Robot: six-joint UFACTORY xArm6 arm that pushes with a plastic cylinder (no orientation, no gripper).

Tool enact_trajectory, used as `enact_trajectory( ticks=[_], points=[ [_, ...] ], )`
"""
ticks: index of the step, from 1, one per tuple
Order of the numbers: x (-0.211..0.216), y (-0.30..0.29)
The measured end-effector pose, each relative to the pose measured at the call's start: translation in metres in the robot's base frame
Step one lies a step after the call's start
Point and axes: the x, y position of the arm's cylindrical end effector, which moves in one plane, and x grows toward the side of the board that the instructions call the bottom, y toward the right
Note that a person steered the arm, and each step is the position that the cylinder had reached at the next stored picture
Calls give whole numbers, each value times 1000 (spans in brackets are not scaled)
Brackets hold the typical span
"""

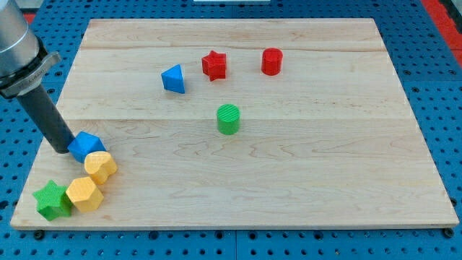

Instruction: Slide the yellow heart and blue cube left a bit

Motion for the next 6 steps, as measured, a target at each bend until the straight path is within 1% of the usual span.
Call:
enact_trajectory(
  ticks=[1,2,4,6],
  points=[
    [-27,2],
    [-41,23],
    [-40,79],
    [-29,79]
  ],
)
